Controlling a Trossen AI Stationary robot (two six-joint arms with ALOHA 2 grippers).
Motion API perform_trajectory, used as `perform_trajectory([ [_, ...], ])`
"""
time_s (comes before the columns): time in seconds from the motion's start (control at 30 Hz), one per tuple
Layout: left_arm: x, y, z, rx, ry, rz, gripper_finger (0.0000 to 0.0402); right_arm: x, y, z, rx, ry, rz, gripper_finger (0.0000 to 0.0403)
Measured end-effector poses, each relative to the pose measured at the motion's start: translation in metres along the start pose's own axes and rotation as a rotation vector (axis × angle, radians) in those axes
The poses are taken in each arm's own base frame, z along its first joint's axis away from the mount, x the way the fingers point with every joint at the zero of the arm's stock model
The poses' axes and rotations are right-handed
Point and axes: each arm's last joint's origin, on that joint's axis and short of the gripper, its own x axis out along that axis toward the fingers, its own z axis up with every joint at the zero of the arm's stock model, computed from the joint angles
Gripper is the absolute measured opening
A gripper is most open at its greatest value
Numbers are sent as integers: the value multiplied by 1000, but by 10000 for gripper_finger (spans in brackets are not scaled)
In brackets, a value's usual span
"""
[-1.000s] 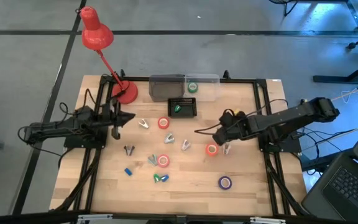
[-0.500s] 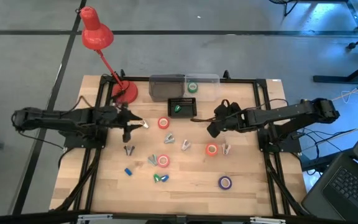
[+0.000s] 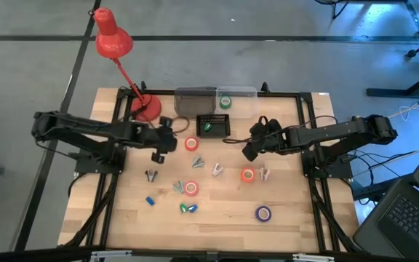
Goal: Pick and place Stapler, Stapler remover, tape
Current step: Put the gray staple remover into the gray bin
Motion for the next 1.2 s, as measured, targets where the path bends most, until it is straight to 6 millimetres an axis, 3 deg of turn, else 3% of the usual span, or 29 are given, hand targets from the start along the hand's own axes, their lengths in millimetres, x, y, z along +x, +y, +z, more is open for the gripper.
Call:
perform_trajectory([
  [0.2, 33, -12, 0, 157, 210, -152, 150, 0, 0, 0, -1, 1, 0, 264],
  [0.4, 53, -16, -8, 110, 348, -234, 134, 0, 0, 0, 0, 0, 1, 264],
  [0.6, 57, -17, -12, 27, 368, -299, 125, 0, 0, 0, 1, -1, 1, 264],
  [1.2, 57, -17, -13, -17, 393, -281, 122, 0, 0, 0, 1, -1, 1, 264],
])
